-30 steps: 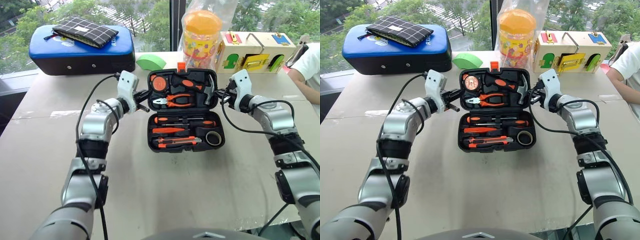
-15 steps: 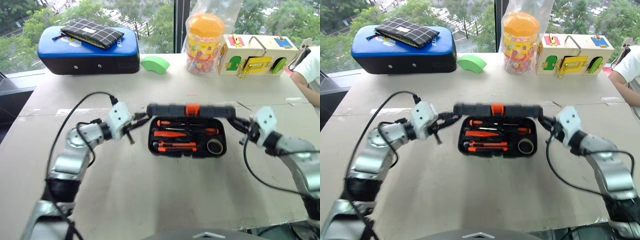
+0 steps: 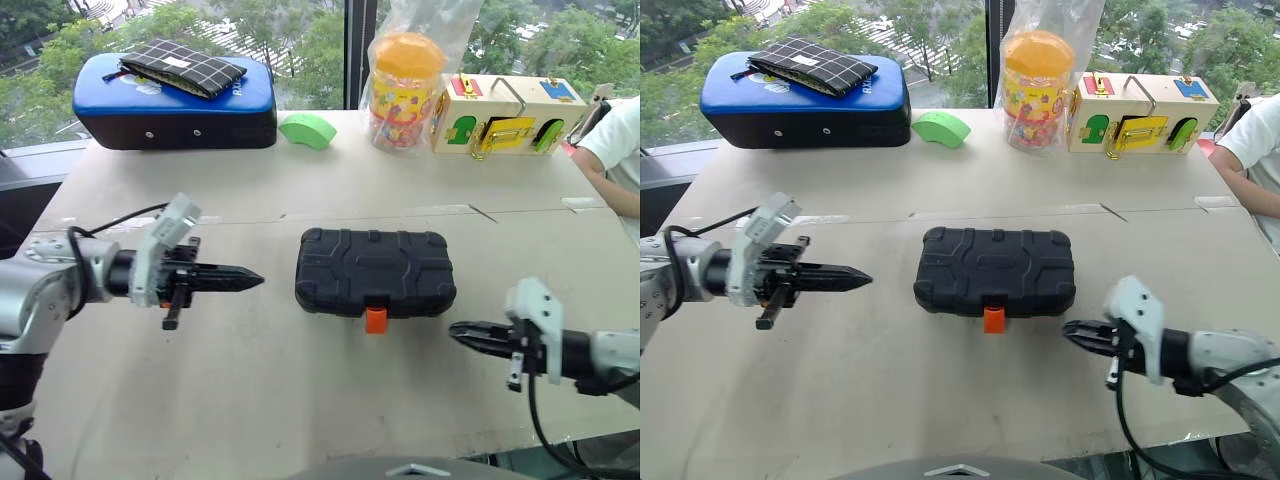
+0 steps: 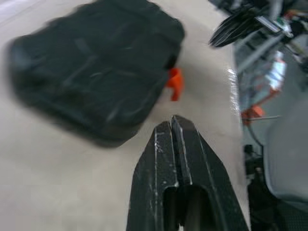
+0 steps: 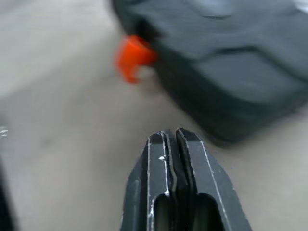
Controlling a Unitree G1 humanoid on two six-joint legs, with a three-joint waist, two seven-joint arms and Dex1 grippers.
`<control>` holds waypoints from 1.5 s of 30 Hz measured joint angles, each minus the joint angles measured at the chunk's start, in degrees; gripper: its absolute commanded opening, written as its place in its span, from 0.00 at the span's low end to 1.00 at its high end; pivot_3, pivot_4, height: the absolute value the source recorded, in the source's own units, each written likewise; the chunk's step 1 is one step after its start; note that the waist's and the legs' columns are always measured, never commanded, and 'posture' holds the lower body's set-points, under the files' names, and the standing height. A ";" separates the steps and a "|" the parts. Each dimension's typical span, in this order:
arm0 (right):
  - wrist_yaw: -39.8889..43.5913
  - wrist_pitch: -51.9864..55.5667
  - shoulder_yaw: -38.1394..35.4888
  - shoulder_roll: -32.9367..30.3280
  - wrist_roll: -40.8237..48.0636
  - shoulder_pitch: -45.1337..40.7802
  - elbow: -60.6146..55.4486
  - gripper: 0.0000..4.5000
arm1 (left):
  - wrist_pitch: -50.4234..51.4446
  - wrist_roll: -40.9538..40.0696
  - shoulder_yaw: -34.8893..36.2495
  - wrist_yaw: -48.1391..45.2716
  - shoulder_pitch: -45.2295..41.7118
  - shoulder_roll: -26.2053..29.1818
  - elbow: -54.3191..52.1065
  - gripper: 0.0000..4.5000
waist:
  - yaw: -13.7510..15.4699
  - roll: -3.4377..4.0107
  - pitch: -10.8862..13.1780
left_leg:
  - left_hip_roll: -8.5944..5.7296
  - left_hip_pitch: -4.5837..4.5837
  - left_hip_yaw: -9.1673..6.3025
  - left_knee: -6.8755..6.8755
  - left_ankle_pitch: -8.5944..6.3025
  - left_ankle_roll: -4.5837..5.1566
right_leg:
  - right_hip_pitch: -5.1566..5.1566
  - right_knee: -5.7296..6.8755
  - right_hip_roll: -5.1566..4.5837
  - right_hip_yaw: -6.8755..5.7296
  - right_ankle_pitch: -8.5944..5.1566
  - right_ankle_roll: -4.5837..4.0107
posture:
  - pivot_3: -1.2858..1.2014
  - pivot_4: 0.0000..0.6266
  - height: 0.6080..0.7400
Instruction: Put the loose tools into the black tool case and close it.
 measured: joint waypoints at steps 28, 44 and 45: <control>-14.76 12.99 1.74 16.50 -5.41 -22.82 20.00 0.00 | -17.18 27.33 -25.73 13.19 -21.46 -23.43 13.62 0.01 | -0.58 -0.01 -0.09 | 0.00 0.07 0.05 0.18 0.04 0.01 | 0.06 0.36 0.84 0.05 0.13 0.20 | 0.52 0.24 1.00; -18.00 10.84 10.75 26.56 -10.28 -31.16 31.92 0.00 | -21.20 30.89 -26.39 12.14 -21.83 -25.30 16.78 0.01 | -0.22 0.01 -0.11 | 0.07 0.78 0.09 -0.04 0.03 -0.02 | 0.51 0.38 0.58 0.15 0.05 0.06 | 0.52 0.24 1.00; -17.93 10.57 11.03 27.02 -10.53 -31.47 32.86 0.00 | -21.20 30.91 -26.24 12.17 -21.69 -25.28 16.73 0.01 | -0.33 0.01 -0.11 | 0.06 0.78 0.10 -0.04 0.03 -0.02 | 0.51 0.38 0.60 0.16 0.05 0.05 | 0.52 0.24 1.00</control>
